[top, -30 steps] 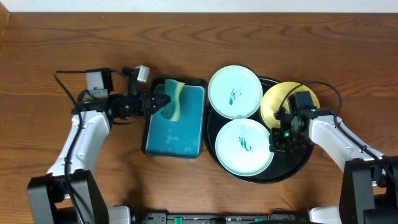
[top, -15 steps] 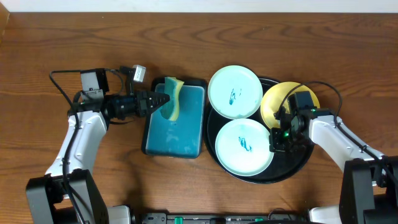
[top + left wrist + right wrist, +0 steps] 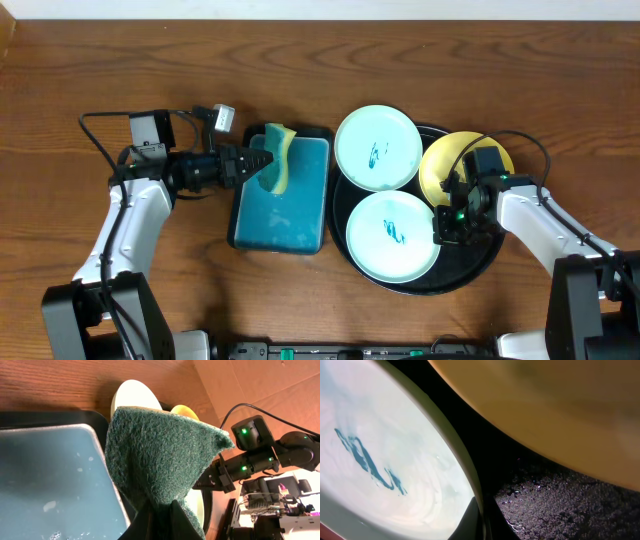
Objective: Clean dirty plates on tray and stack at the side
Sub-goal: 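Lift the sponge with the left gripper and carry it toward the plates, then scrub the front mint plate surface with the sponge in the left gripper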
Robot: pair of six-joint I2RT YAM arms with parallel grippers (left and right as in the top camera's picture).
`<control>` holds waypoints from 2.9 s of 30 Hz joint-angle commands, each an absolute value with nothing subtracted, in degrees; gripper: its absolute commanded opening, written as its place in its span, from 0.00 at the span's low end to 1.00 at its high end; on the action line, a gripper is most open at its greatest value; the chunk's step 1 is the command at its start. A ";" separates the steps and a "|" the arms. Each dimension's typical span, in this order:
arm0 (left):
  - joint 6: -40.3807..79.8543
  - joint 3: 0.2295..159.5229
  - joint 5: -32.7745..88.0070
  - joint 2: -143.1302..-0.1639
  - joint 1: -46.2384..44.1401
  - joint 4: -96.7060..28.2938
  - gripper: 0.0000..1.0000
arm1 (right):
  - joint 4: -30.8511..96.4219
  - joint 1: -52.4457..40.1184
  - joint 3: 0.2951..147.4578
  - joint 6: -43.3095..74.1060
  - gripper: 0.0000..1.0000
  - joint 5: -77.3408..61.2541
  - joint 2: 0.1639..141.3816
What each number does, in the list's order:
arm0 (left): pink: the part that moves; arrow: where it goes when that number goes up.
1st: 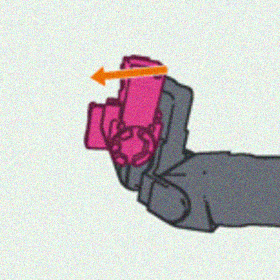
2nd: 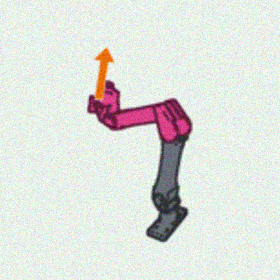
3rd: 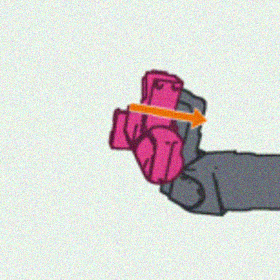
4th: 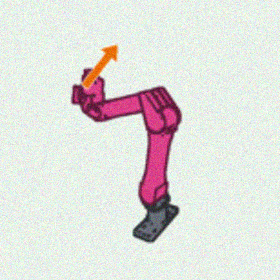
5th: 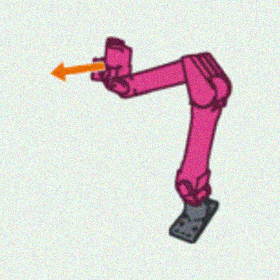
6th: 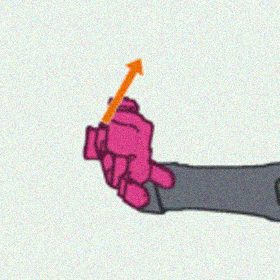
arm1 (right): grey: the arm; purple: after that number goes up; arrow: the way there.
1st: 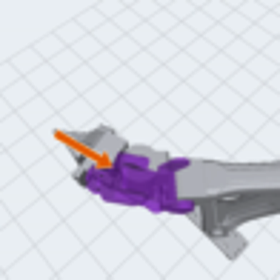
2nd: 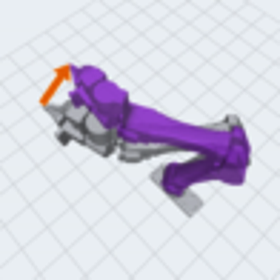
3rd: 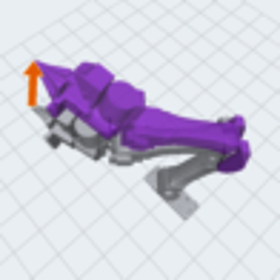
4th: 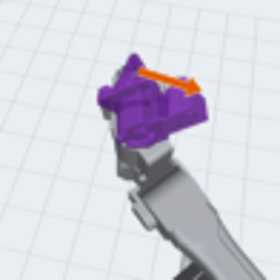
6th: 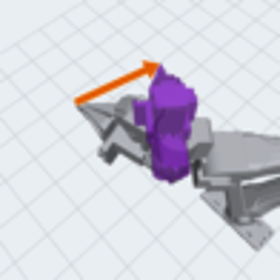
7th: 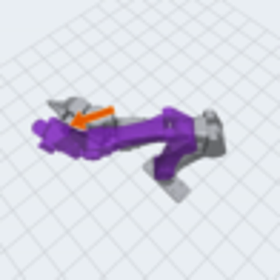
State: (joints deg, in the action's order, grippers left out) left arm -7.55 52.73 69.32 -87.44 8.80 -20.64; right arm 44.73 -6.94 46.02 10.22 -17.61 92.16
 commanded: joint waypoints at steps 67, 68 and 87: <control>24.38 57.45 15.62 -90.80 -44.45 -13.85 0.08 | 43.70 -7.62 46.37 12.84 0.01 -18.50 92.38; 25.26 57.45 15.62 -91.92 -45.50 -12.47 0.08 | 43.72 -7.62 46.37 12.84 0.01 -18.50 92.38; 27.31 57.45 -0.03 -105.58 -52.03 -9.93 0.08 | 44.62 -7.62 46.37 12.82 0.01 -18.52 92.38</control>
